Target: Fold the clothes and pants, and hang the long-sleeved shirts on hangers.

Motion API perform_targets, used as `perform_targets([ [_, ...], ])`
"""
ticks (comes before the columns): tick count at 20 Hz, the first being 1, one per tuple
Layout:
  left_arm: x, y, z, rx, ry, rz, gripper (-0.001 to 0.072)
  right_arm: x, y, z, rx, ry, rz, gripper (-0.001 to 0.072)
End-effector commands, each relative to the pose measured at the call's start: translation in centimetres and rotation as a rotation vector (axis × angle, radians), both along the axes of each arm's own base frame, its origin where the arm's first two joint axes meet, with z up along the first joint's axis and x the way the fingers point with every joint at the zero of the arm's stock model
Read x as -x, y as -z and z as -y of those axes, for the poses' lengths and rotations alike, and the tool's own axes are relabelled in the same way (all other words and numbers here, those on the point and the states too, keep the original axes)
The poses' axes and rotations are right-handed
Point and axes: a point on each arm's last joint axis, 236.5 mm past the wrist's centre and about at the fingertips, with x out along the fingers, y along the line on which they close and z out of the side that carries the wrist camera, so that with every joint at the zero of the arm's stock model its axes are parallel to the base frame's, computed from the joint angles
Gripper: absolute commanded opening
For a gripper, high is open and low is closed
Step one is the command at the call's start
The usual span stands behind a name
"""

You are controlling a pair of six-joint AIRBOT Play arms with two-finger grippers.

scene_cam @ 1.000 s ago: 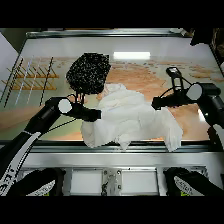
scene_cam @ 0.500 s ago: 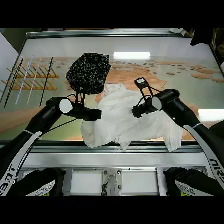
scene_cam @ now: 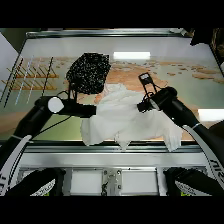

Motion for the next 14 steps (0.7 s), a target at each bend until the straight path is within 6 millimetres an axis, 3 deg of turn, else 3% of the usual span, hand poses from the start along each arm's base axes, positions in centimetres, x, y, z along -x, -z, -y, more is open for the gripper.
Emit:
perform_targets([
  [1, -0.9, -7.2, -2.6, 0.056, -0.068, 0.147, 0.0011, -1.4, -8.9, 2.8, -0.019, 0.057, 0.203, 0.0007],
  [4, -0.8, -15.4, -3.0, 0.112, -0.074, 0.342, 0.001, -0.3, -17.9, 4.4, -0.118, 0.107, 0.377, 0.0007],
  [6, -0.1, -18.1, -3.2, 0.131, -0.075, 0.41, 0.0011, 1.6, -21.4, 4.9, -0.187, 0.136, 0.448, 0.0006],
  [7, 0.4, -18.2, -3.4, 0.125, -0.07, 0.411, 0.0011, 2.7, -22.1, 5.0, -0.22, 0.142, 0.448, 0.0006],
  [9, 1.4, -16.8, -3.4, 0.11, -0.055, 0.366, 0.0011, 4.9, -21.6, 5.1, -0.248, 0.157, 0.391, 0.0006],
  [11, 2.0, -14.0, -3.4, 0.107, -0.062, 0.305, 0.001, 6.4, -20.1, 4.3, -0.284, 0.152, 0.323, 0.0006],
  [14, 2.1, -9.8, -3.5, 0.082, -0.073, 0.212, 0.0011, 6.9, -17.2, 2.0, -0.35, 0.122, 0.239, 0.0006],
])
